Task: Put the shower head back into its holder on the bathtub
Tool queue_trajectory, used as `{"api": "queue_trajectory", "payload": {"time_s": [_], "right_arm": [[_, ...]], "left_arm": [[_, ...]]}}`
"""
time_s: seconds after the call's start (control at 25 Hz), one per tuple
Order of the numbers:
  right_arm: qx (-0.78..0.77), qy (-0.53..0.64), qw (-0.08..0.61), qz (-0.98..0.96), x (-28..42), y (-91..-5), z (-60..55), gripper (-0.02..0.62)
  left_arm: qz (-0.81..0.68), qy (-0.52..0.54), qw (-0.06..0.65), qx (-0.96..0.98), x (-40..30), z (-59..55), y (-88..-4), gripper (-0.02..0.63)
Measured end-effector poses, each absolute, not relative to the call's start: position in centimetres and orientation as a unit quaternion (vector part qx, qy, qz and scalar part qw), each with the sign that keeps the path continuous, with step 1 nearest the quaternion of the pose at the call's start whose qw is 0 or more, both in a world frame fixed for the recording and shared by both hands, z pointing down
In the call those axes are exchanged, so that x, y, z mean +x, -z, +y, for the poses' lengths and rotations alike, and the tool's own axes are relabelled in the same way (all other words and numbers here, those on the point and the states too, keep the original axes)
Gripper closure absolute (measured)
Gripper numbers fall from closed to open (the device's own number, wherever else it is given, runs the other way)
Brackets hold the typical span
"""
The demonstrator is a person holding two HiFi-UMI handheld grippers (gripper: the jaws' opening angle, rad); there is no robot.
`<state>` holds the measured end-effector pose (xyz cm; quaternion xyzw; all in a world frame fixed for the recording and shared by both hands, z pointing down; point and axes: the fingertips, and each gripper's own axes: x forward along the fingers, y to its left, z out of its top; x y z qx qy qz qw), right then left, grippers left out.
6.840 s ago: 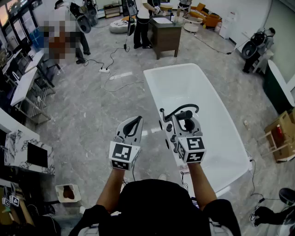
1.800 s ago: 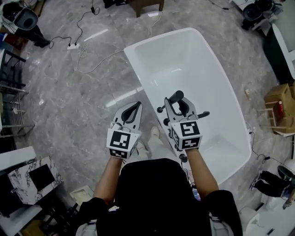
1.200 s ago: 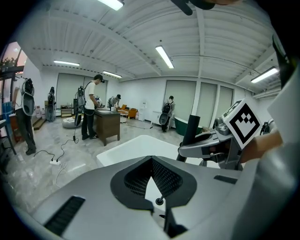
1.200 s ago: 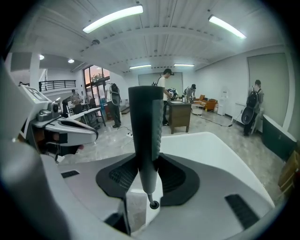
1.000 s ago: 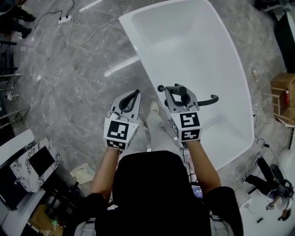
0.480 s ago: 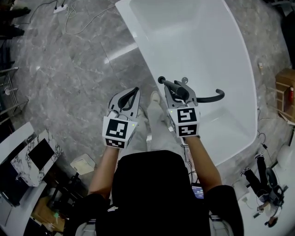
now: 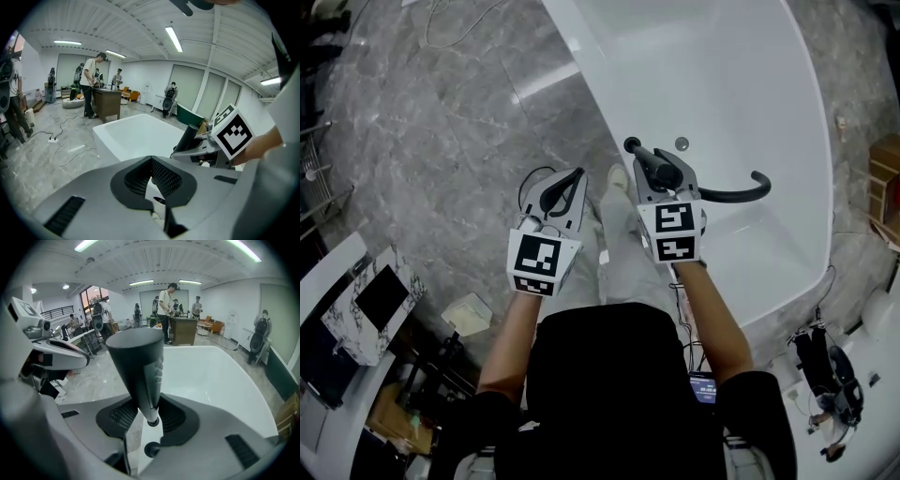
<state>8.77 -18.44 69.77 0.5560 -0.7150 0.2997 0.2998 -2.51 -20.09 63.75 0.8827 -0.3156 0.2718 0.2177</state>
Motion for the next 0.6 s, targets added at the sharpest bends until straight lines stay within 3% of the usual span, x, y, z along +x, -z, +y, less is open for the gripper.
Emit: {"api": "queue_trajectory", "payload": {"time_s": [0.6], "right_arm": [[0.544, -0.313, 0.326, -0.707, 7.8, -75.4, -19.2, 0.459]], "left_arm": [[-0.326, -0.289, 0.235, 0.869, -4.2, -20.9, -67.5, 0.592]]}}
